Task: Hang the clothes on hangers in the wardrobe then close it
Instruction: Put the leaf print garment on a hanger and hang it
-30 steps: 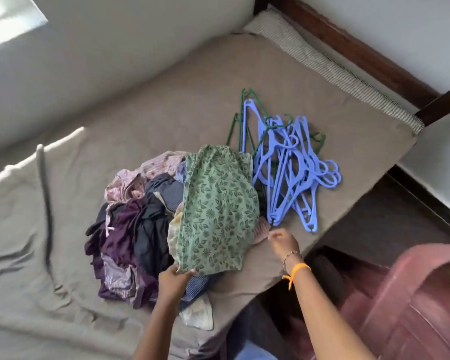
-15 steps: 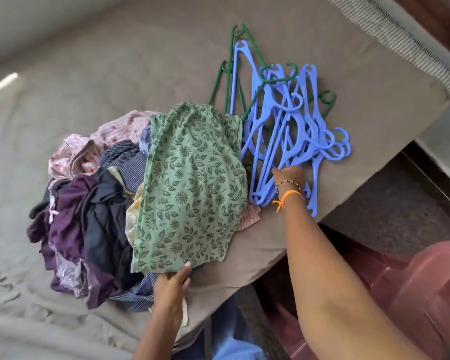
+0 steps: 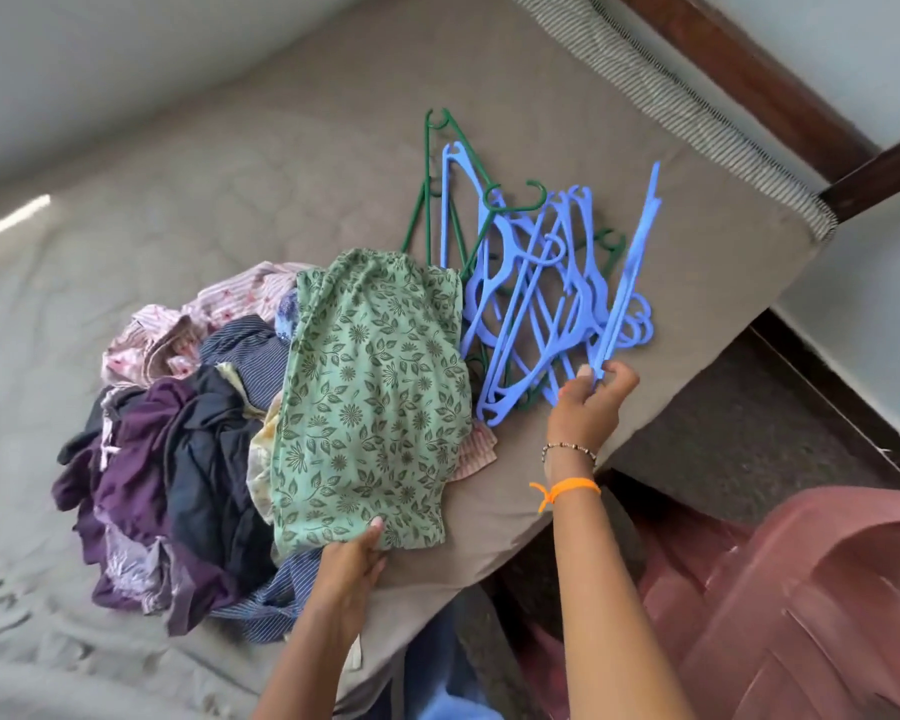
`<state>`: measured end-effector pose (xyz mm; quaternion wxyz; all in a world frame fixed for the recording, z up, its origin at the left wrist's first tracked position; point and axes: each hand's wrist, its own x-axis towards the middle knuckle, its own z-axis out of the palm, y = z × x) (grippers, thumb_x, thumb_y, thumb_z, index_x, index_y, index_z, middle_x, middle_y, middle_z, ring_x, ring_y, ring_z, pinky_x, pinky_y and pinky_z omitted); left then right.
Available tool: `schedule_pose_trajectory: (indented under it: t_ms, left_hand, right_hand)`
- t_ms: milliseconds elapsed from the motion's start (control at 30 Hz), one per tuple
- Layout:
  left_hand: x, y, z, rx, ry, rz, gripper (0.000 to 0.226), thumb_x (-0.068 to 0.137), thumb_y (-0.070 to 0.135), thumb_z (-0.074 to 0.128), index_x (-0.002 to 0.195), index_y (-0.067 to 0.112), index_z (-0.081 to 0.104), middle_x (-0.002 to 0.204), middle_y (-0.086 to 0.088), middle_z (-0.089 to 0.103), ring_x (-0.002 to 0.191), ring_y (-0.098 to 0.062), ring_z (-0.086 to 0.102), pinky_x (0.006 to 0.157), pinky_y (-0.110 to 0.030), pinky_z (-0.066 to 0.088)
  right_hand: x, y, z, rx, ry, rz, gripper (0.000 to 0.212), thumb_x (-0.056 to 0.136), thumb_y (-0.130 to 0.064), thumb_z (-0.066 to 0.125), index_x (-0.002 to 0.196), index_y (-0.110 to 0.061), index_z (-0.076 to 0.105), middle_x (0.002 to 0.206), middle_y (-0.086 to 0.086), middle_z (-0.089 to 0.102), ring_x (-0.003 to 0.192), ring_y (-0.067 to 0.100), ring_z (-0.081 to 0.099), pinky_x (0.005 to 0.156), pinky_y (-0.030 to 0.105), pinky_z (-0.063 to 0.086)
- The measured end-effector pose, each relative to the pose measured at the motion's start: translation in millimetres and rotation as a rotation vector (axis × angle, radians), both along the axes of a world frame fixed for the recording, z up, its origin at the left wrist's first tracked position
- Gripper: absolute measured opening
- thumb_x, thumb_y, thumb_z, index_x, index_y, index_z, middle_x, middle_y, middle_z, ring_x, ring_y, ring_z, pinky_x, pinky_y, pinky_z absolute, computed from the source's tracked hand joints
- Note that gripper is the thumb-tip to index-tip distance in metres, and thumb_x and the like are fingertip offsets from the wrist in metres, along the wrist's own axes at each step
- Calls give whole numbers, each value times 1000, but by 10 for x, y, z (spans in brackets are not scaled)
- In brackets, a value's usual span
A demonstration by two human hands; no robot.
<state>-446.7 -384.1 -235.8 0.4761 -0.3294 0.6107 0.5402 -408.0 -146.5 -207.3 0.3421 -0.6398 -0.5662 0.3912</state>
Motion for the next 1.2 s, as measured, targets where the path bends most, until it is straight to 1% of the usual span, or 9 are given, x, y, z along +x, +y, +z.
schedule_pose_trajectory:
  t_ms: [233, 333, 400, 467, 567, 733, 867, 967, 1200]
  left_hand:
    - [11, 12, 180, 111, 17, 48, 21, 95, 7, 53, 116, 6, 55, 112, -10, 65, 107, -24, 61, 97, -35, 44]
    - [33, -83, 209, 178, 10, -14, 19, 97, 5, 46, 114, 3, 54, 102, -11, 64, 86, -9, 66, 91, -33, 49]
    - [27, -158, 250, 131, -83, 14, 27, 91, 29, 60, 104, 5, 56, 99, -15, 69, 70, 4, 65, 90, -28, 50]
    - [-23, -307, 224, 19, 87, 41, 45, 91, 35, 59, 114, -3, 56, 106, -23, 67, 84, -13, 68, 79, -14, 51]
    - [-126, -487, 238, 230, 11, 190, 55, 95, 51, 42, 116, 2, 53, 109, -22, 67, 92, -34, 68, 80, -37, 56]
    - [-266, -820, 146, 134, 24, -294, 13, 97, 17, 50, 102, 12, 61, 109, -6, 68, 77, -11, 68, 69, -19, 54]
    - [-310, -848, 75, 71, 157, -262, 8, 96, 20, 54, 90, 16, 58, 78, 5, 63, 67, -6, 57, 72, -22, 44]
    - [-329, -840, 5, 18, 254, -326, 10, 97, 16, 53, 89, 19, 59, 82, 7, 68, 76, -5, 60, 72, -23, 43]
    - [-228, -968, -122, -40, 303, -247, 20, 95, 2, 51, 107, 9, 65, 91, -6, 60, 85, -15, 61, 63, -15, 51]
  right_hand:
    - [340, -792, 111, -225, 190, 398, 43, 102, -18, 40, 64, -9, 59, 51, 0, 35, 44, 2, 33, 49, 14, 28]
    - [543, -1280, -74, -167, 24, 745, 42, 94, -34, 46, 54, -21, 53, 46, -8, 46, 55, 1, 40, 63, 13, 31]
    - [655, -1515, -253, -139, -70, 887, 46, 90, -40, 42, 54, -14, 56, 48, -5, 51, 63, 5, 38, 67, 15, 29]
    - [761, -1634, -427, -200, -99, 938, 48, 88, -42, 41, 54, -11, 56, 51, 0, 52, 66, 12, 39, 67, 17, 29]
    - [895, -1659, -620, -236, -196, 1004, 40, 86, -47, 39, 51, -27, 45, 52, 0, 47, 67, 23, 42, 70, 25, 31]
    - [838, -1593, -716, -166, -474, 1072, 14, 75, -39, 47, 72, -29, 56, 76, -7, 57, 81, 28, 51, 75, 34, 31]
    - [494, -1711, -657, -59, -469, 1188, 17, 79, -5, 65, 95, -9, 61, 99, 7, 59, 93, 32, 57, 80, 38, 47]
    - [243, -1835, -603, 24, -539, 1230, 34, 79, -4, 68, 111, -10, 59, 113, 8, 58, 100, 31, 58, 77, 41, 49]
    - [144, -1959, -631, 229, -747, 1265, 53, 54, -18, 89, 101, -14, 64, 91, 3, 65, 72, 25, 67, 53, 30, 50]
